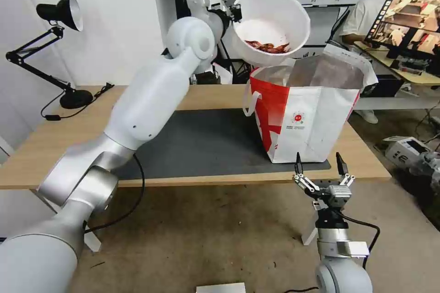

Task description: Pick up the trash from the table and place it into the takeout bag.

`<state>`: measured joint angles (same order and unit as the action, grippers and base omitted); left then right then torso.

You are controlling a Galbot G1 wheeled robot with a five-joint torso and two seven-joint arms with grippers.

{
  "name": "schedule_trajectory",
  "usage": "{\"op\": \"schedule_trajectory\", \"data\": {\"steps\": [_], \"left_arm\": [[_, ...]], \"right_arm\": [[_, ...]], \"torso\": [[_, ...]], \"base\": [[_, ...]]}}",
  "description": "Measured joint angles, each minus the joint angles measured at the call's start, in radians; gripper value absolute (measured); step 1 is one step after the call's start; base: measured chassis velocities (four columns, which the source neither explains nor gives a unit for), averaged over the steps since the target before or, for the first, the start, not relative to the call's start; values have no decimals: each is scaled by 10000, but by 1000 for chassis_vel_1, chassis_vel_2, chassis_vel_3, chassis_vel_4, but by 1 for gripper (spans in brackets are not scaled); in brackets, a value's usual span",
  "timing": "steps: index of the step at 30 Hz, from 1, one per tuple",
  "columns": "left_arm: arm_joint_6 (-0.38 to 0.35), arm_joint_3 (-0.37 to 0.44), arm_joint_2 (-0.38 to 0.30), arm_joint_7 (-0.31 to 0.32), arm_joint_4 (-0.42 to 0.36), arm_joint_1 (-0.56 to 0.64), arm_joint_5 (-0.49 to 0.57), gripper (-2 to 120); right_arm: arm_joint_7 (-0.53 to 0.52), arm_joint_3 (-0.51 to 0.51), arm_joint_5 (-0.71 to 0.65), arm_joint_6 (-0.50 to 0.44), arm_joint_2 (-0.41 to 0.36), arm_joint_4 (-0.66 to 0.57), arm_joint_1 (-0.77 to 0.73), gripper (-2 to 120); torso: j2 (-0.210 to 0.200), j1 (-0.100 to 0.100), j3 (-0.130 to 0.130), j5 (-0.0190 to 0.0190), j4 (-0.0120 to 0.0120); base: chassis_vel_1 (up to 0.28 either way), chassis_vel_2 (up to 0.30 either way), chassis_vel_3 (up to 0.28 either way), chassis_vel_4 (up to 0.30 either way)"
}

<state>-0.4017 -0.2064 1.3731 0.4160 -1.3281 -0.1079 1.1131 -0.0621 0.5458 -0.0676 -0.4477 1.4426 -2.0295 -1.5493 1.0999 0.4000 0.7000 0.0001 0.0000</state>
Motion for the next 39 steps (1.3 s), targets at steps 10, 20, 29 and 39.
{"op": "schedule_trajectory", "data": {"steps": [10,20,29,39], "left_arm": [[598,-313,598,-135,535,128,-659,0],[995,-556,899,-298,628,424,-1157,0],[1498,-745,1036,-567,710,942,-1742,0],[1619,-897,964,-694,431,1455,-2054,0]], "right_arm": [[0,-14,-4,-7,97,27,4,100],[0,3,-18,-22,166,116,85,100],[-2,-2,-40,-23,193,197,164,100],[-6,-14,-47,-24,211,326,276,100]], "torso": [[0,0,0,0,0],[0,0,-1,-1,0],[0,0,0,-2,0],[0,0,0,-1,0]], "base": [[0,0,0,0],[0,0,0,0],[0,0,0,0],[0,0,0,0]]}}
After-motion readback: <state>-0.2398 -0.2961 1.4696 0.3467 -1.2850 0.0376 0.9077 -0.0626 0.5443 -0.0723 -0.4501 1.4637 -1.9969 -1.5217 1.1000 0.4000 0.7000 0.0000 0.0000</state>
